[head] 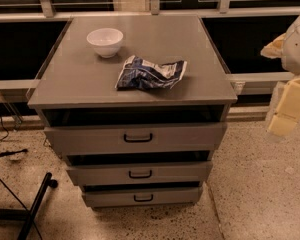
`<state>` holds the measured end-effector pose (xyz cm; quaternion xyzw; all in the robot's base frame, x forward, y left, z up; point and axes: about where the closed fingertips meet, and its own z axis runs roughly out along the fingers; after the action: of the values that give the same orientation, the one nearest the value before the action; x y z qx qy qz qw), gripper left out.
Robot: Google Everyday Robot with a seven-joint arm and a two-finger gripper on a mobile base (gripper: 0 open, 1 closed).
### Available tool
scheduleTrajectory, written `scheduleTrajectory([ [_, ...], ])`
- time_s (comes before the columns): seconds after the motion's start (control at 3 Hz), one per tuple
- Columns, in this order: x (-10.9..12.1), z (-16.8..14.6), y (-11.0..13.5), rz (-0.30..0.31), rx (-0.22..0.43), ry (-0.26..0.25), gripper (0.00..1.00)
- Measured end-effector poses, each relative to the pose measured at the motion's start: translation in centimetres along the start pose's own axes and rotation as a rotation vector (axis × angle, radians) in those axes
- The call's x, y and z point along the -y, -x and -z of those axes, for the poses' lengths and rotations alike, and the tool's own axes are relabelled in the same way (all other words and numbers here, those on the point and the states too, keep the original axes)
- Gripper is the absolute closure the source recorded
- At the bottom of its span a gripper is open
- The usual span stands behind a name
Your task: Open top drawer
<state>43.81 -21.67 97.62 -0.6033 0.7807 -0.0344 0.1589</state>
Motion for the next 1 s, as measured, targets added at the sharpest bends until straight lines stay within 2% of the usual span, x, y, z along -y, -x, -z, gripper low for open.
scheduleTrajectory([
  [0.33, 0.0, 0.0, 0.0, 0.0, 0.0, 0.0, 0.0],
  [0.67, 0.1, -0.7, 0.1, 0.0, 0.041, -0.007, 0.0],
  [1.0, -0.4, -3.1, 0.8, 0.01, 0.093, -0.005, 0.0],
])
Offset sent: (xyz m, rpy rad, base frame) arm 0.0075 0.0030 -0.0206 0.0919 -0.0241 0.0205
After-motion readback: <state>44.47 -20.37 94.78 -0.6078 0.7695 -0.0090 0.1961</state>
